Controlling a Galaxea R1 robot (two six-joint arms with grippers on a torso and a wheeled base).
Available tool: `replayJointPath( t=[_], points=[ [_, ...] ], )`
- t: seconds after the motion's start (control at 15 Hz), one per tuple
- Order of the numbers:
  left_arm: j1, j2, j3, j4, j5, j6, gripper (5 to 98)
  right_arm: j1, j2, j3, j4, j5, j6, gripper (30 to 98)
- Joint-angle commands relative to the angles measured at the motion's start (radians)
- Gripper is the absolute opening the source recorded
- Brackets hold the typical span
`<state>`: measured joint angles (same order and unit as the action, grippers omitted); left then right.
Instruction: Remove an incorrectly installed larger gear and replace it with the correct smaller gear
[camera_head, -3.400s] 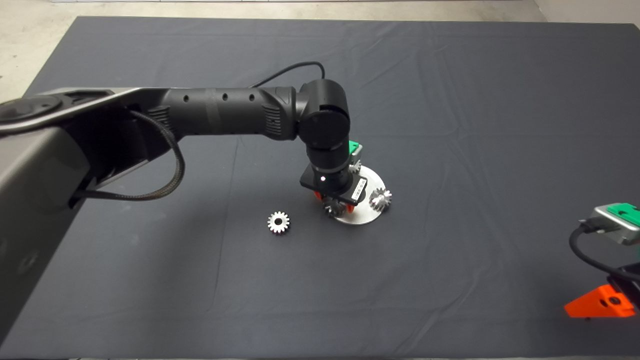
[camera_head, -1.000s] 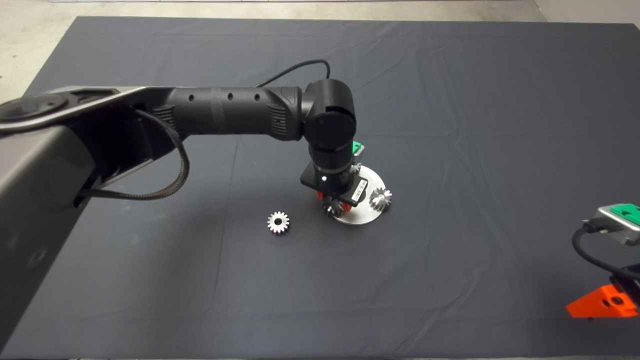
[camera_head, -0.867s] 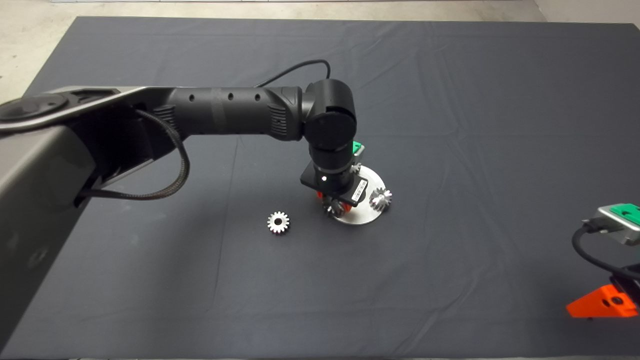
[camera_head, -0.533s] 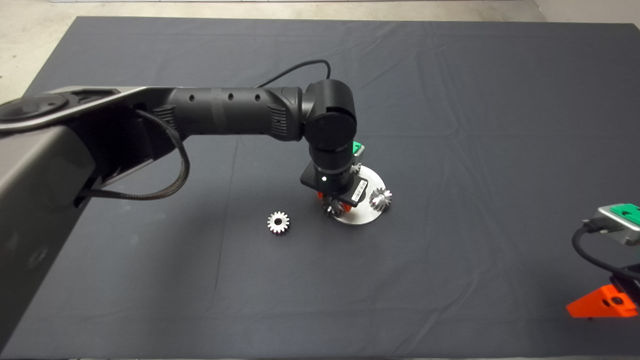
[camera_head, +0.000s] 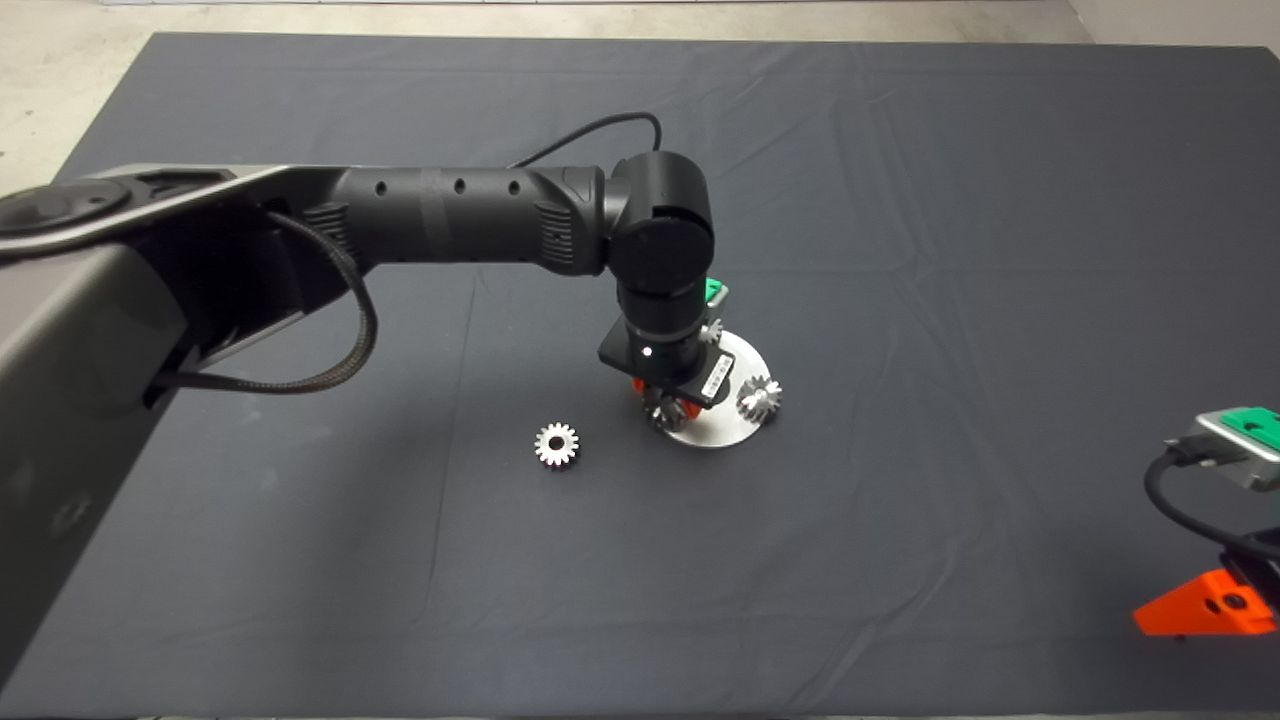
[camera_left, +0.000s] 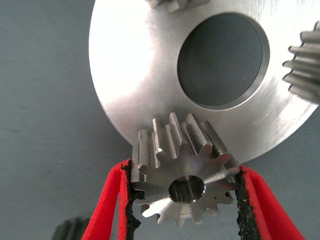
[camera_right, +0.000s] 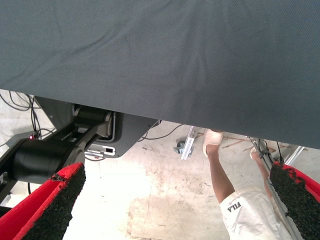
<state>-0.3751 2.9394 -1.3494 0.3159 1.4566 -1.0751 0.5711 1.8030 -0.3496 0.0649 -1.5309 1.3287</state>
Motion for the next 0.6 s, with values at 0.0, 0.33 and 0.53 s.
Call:
replayJointPath(
  t=[0.0, 0.33, 0.53],
  points=[
    [-0.089, 0.001, 0.017, -0.010, 0.005, 0.006, 35.5, 0.013, -0.007, 0.006, 0.033, -0.008, 0.003, 97.7],
    [-0.105, -0.007, 0.020, -0.057, 0.001, 0.034, 35.4, 0.013, -0.006, 0.008, 0.033, -0.008, 0.003, 97.7],
    [-0.104, -0.044, 0.009, -0.055, 0.009, 0.048, 35.3, 0.013, -0.007, 0.008, 0.035, -0.008, 0.003, 97.7]
  ],
)
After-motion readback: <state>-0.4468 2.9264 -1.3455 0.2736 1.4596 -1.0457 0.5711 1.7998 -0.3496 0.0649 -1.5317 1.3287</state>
